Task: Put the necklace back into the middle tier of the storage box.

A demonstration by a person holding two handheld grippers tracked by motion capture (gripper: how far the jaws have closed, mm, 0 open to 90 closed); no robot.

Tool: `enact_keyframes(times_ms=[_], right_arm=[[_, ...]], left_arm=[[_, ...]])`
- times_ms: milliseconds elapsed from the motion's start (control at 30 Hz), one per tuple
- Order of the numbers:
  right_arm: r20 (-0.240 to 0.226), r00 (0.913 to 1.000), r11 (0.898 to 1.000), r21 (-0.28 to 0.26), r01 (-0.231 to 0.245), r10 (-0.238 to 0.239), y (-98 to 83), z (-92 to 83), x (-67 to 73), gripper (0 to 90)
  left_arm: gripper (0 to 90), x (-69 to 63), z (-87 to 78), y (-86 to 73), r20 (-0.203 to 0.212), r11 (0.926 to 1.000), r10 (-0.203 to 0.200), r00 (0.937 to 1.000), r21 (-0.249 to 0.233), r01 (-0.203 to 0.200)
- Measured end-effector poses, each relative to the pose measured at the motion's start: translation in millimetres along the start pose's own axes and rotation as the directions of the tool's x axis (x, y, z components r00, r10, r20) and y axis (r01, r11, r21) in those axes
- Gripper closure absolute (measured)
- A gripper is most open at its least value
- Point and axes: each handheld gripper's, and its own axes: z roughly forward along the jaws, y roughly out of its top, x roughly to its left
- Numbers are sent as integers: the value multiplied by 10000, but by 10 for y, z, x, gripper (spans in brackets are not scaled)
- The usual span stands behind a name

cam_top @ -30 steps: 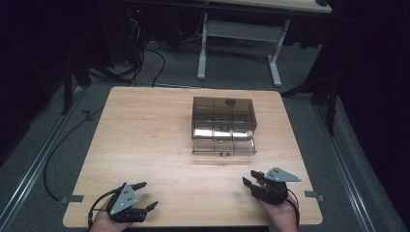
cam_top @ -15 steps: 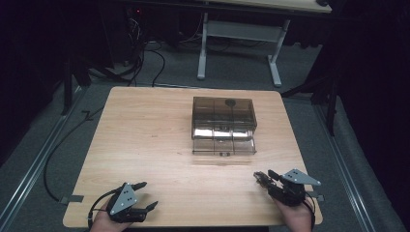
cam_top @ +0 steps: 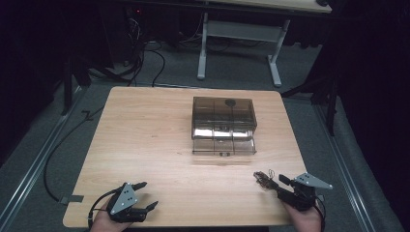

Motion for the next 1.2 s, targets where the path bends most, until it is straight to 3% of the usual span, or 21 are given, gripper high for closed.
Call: enact_keyframes(times_ms=[133,300,733,867,933,1200], right_arm=[[-230,9997,9989,465,39,-28,-15,115,23,428],[-255,9992,9954,908,315,-293,-23,245,70,436],[4,9964,9902,1110,844,-850,2,348,137,490],[250,9925,9860,1200,1160,-1199,-8,364,173,590],[330,9905,9846,1181,1290,-1337,-13,358,186,691],[370,9915,9842,1311,1192,-1250,4,354,199,717]], left_arm=[[258,0,1,0,-8,10000,5,10000,13,-5],[258,0,1,1,0,10000,0,10000,25,0],[259,-2,3,2,3,10000,7,10000,46,-7],[259,-2,4,2,-9,10000,7,10000,53,-7],[259,-4,5,2,-18,10000,13,10000,56,-13],[260,-3,4,2,-6,10000,12,10000,52,-12]])
